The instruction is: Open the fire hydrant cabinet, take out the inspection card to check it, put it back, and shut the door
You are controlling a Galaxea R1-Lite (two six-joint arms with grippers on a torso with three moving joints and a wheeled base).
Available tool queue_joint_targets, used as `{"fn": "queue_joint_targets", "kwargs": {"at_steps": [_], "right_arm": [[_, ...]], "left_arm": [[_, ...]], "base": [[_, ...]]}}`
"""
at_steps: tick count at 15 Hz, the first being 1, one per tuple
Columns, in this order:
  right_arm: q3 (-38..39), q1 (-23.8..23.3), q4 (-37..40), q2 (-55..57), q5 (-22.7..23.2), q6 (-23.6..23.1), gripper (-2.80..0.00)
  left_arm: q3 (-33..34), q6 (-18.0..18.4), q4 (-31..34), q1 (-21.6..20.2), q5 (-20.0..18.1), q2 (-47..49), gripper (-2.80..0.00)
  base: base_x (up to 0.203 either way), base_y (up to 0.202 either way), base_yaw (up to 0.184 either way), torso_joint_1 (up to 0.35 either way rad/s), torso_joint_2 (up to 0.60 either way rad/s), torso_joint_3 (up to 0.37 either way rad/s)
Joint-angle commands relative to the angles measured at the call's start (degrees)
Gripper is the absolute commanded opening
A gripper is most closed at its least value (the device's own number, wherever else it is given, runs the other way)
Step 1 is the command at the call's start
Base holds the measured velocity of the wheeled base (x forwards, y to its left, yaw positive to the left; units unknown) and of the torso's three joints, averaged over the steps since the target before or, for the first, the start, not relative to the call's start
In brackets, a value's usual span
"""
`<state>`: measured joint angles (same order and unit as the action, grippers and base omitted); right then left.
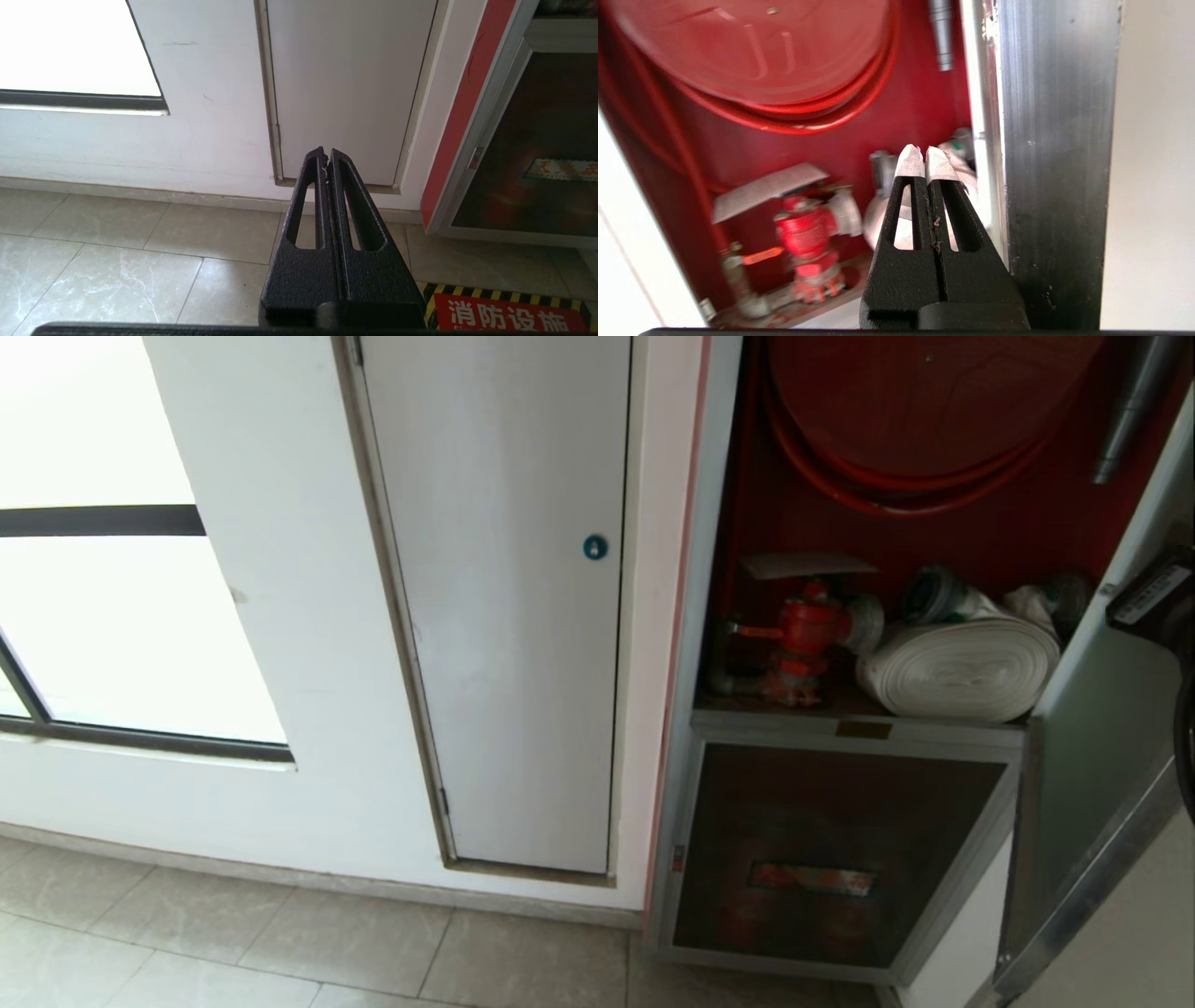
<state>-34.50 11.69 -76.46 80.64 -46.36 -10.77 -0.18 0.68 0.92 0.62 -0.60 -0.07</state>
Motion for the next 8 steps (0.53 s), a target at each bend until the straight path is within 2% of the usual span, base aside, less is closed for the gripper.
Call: {"fn": "queue_joint_targets", "kwargs": {"at_steps": [1, 5, 8], "right_arm": [[0.88, -1.36, -0.53, -0.87, -0.24, 0.04, -2.80], [2.94, -6.01, -0.66, -2.33, -0.47, 0.04, -2.80], [4.64, -7.70, -0.63, -4.16, -0.75, 0.05, -2.80]], "left_arm": [[0.01, 0.02, 0.04, -0.01, -0.01, 0.07, -2.80], [0.01, 0.02, 0.04, -0.01, -0.01, 0.07, -2.80], [0.01, 0.02, 0.04, -0.01, -0.01, 0.07, -2.80]], "base": [[0.000, 0.000, 0.000, 0.000, 0.00, 0.000], [0.000, 0.000, 0.000, 0.000, 0.00, 0.000], [0.000, 0.000, 0.000, 0.000, 0.00, 0.000]]}}
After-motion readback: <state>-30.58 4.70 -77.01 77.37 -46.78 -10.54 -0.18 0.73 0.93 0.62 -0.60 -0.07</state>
